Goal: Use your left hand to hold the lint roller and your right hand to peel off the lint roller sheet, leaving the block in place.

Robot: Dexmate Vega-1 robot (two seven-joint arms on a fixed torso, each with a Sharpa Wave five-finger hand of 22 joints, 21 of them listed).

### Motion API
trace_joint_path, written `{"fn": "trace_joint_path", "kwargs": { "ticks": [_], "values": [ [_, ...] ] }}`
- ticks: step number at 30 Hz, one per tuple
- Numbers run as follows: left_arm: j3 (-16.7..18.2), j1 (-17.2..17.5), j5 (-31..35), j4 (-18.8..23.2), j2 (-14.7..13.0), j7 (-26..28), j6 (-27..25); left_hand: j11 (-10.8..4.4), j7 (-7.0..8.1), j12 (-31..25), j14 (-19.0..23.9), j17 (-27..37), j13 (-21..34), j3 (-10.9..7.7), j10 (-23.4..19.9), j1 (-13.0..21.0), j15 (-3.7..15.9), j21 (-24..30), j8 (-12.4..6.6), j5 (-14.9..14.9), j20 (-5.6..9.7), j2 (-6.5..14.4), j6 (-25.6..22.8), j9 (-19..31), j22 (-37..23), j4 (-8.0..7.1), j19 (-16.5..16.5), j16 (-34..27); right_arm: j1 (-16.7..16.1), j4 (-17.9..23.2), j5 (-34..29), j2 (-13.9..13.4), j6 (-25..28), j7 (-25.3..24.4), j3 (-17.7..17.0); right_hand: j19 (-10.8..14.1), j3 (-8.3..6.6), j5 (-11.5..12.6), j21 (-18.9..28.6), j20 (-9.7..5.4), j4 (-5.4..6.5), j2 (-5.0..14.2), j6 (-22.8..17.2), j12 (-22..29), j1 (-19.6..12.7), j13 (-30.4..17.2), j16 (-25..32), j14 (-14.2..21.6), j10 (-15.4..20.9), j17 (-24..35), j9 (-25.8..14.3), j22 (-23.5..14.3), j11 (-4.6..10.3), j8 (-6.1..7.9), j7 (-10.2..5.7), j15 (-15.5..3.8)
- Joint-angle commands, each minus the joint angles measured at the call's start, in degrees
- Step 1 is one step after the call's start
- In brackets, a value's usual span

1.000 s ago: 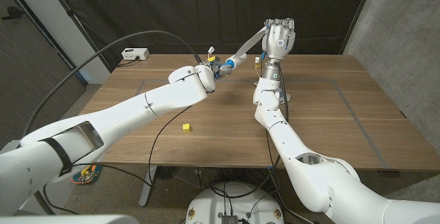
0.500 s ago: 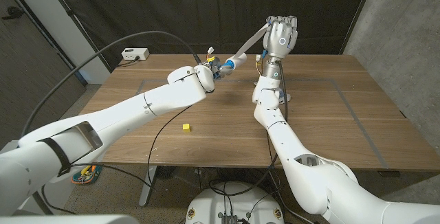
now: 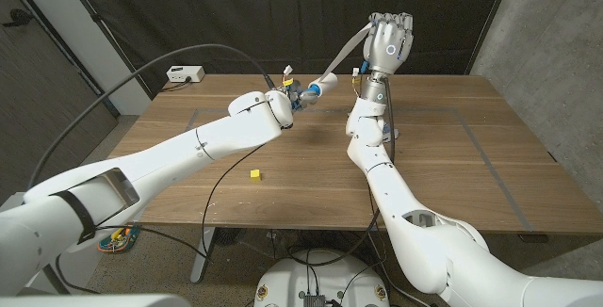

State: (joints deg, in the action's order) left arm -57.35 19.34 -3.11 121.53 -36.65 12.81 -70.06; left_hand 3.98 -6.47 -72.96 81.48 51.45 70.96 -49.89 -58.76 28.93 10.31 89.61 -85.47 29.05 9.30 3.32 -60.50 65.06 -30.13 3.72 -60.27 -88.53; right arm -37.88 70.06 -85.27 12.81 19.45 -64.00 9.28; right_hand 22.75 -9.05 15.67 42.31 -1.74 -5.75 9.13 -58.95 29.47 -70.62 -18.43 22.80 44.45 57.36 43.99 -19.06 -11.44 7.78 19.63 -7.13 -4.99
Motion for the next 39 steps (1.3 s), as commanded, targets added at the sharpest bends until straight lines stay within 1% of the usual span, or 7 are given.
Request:
{"fn": "trace_joint_path", "kwargs": {
  "ticks": [1, 13, 18, 21, 25, 31, 39],
  "values": [
    [0.3, 0.5, -0.5, 1.0, -0.4, 0.3, -0.8, -9.88, 1.66, -17.3, 0.3, 0.2, 0.1, -5.46, -11.8, -4.8, 0.40, 0.3, -0.03, 0.0, 0.03, 6.7, -3.8, -0.2, -0.2, -5.17, 0.0, -0.1, -1.1, 2.9, -0.5, 1.9, -1.7, 0.0, -2.2, -0.3, -0.98, -0.2, 0.5, -0.10, 0.69, 0.50, 0.0, 0.3, 0.3, -5.2, -0.4, 0.1, 0.2, 0.4, 0.0, -0.2, -0.38, -0.36, 0.35, -7.58],
    [1.1, 1.5, -0.6, 2.1, -1.4, 1.5, -1.2, -9.88, 1.68, -17.3, 0.3, -0.1, 0.1, -5.47, -11.8, -4.8, 0.34, 0.3, 0.02, 0.0, 0.07, 6.8, -3.8, -0.3, -0.2, -5.15, -0.1, 0.0, -2.9, 6.0, -1.2, 3.9, -2.2, 0.0, -3.7, -0.6, -1.19, -0.4, 0.9, 0.05, 0.71, 0.62, -0.1, 0.5, 0.4, -5.2, -0.5, -0.1, -0.1, 0.9, 0.0, -0.1, -0.68, -0.46, 0.63, -7.58],
    [5.2, 6.7, 0.0, 2.8, -2.7, 5.6, 3.3, -9.90, 1.67, -17.3, 0.2, 0.1, 0.1, -5.47, -11.9, -4.8, 0.41, 0.3, -0.01, 0.0, 0.03, 6.7, -3.8, -0.3, -0.4, -5.14, 0.0, -0.1, -4.2, 7.6, -0.9, 6.7, -4.4, 0.0, -6.7, -0.7, -1.27, -0.4, 1.1, 0.15, 0.67, 0.60, -0.1, 0.6, 0.4, -5.3, -0.5, 0.0, -0.1, 1.1, 0.0, -0.1, -0.68, -0.50, 0.68, -7.64],
    [9.6, 12.3, 0.2, 2.8, -4.8, 8.6, 12.6, -9.97, 1.76, -17.3, 0.3, 0.4, 0.1, -5.44, -11.9, -4.8, 0.48, 0.2, -0.20, 0.0, 0.03, 6.7, -3.7, 0.0, -0.2, -5.15, 0.0, -0.3, -4.5, 7.2, -1.0, 8.2, -5.0, 0.0, -8.5, -0.6, -1.27, -0.5, 1.2, 0.23, 0.71, 0.56, -0.2, 0.6, 0.5, -5.3, -0.6, -0.1, 0.0, 1.2, 0.0, -0.1, -0.75, -0.48, 0.60, -7.54],
    [15.5, 19.3, -0.4, -0.4, -8.6, 9.7, 32.7, -10.10, 1.80, -17.3, 0.2, 0.4, 0.1, -5.26, -11.8, -5.0, 0.40, 0.1, -0.21, -0.1, -0.04, 6.6, -3.7, 0.0, -0.1, -5.21, 0.6, -0.2, -4.5, 6.4, -0.4, 10.9, -6.8, 0.0, -11.7, -0.4, -1.41, -0.5, 1.4, 0.25, 0.63, 0.57, -0.5, 0.8, 0.5, -5.2, -0.6, 0.1, 0.4, 1.4, 0.0, -0.1, -0.49, -0.36, 0.50, -7.68],
    [21.3, 23.9, -4.0, -14.9, -9.5, 2.9, 69.7, -9.89, 1.84, -17.2, 0.0, 0.0, 0.1, -4.85, -11.3, -5.2, 0.37, 0.0, 0.38, -0.5, -0.36, 6.5, -3.8, -1.0, 0.2, -5.29, 1.4, 0.3, -3.9, 5.2, 2.7, 13.1, -4.1, 0.0, -13.2, 2.2, -0.85, -0.9, 3.4, 1.01, 0.07, -0.18, -1.1, 1.3, 0.7, -4.8, 4.2, 5.7, 1.9, 5.1, -0.6, -0.2, -1.13, 0.00, 1.44, -7.28],
    [25.5, 26.3, -5.4, -23.9, -4.9, -0.9, 86.7, -9.69, 1.66, -17.2, 0.0, -0.9, 0.1, -4.29, -11.2, -5.5, 0.10, -0.3, 1.08, -1.1, -0.57, 6.4, -4.0, -2.3, 1.9, -5.38, 1.9, 0.9, -3.3, 4.6, 11.4, 13.1, -0.1, 0.0, -12.2, 3.5, -1.08, -1.3, 5.3, 2.88, -1.33, -0.37, -1.6, 2.4, -0.4, -5.5, 8.1, 7.0, 3.7, 9.5, -1.5, -0.5, -3.02, 0.38, 4.17, -5.84]
  ]
}}
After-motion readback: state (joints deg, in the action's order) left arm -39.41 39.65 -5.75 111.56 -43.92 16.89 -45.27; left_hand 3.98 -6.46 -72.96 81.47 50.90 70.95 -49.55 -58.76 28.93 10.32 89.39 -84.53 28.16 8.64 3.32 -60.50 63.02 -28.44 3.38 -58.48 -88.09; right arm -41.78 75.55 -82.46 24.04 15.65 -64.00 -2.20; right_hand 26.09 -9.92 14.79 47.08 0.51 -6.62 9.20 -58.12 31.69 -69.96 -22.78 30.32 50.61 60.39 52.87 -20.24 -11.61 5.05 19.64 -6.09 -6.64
